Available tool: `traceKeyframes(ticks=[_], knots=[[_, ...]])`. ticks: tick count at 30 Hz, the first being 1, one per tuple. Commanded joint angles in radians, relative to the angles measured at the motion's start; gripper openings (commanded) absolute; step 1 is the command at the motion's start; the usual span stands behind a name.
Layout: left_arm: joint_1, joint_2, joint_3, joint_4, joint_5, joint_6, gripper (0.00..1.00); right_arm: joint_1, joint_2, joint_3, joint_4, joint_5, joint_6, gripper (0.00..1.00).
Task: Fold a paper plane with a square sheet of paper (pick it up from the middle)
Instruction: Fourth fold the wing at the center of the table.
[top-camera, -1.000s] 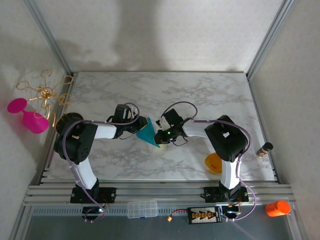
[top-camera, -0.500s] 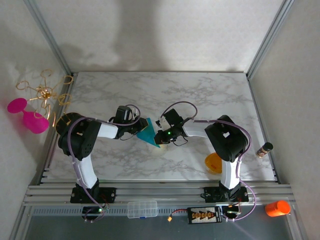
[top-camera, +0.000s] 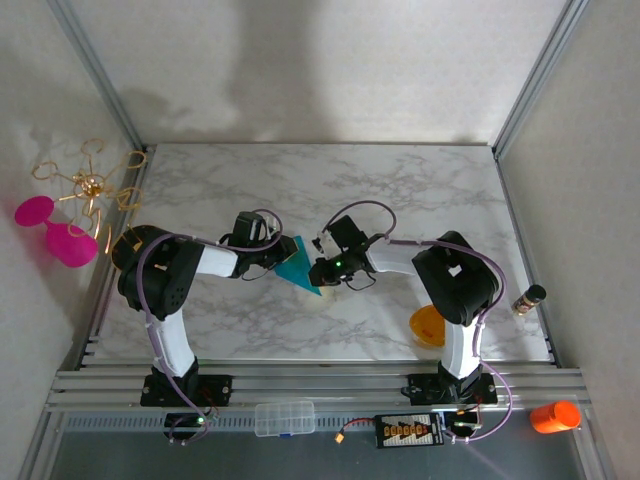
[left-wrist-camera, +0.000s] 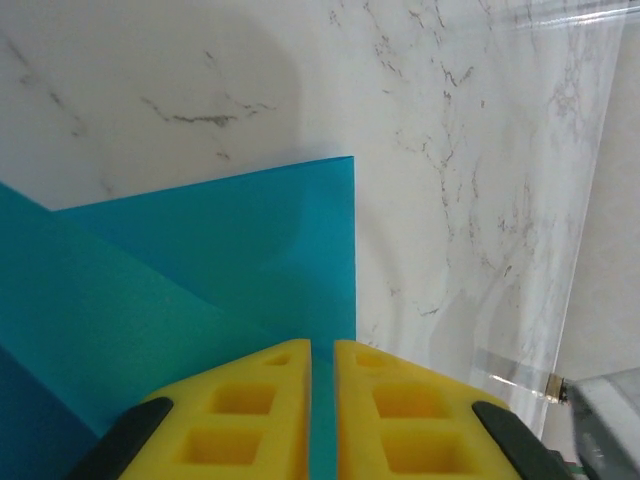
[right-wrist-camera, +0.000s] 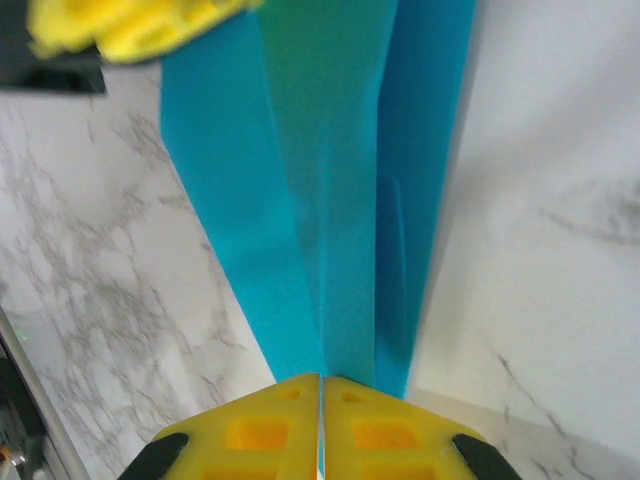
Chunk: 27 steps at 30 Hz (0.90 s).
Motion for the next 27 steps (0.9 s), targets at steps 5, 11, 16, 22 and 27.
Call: traceKeyframes(ticks=[5, 11, 16, 22, 27], knots=[[-0.008, 0.029, 0.009, -0.094, -0.072, 0.021, 0.14, 0.016, 0.053, 0.11, 0.017, 0.045, 0.053, 0.09], [-0.008, 0.029, 0.012, -0.108, -0.079, 0.019, 0.14, 0.023, 0.084, 0.12, 0.001, 0.067, 0.054, 0.06], [-0.008, 0.026, 0.02, -0.109, -0.078, 0.014, 0.14, 0.023, 0.096, 0.107, -0.022, 0.097, 0.044, 0.06], [-0.008, -0.014, 0.065, -0.109, -0.045, 0.01, 0.15, 0.023, 0.121, 0.106, -0.038, 0.124, 0.039, 0.06], [-0.018, -0.083, 0.078, -0.14, -0.02, 0.006, 0.17, 0.023, 0.131, 0.108, -0.042, 0.128, 0.038, 0.06]])
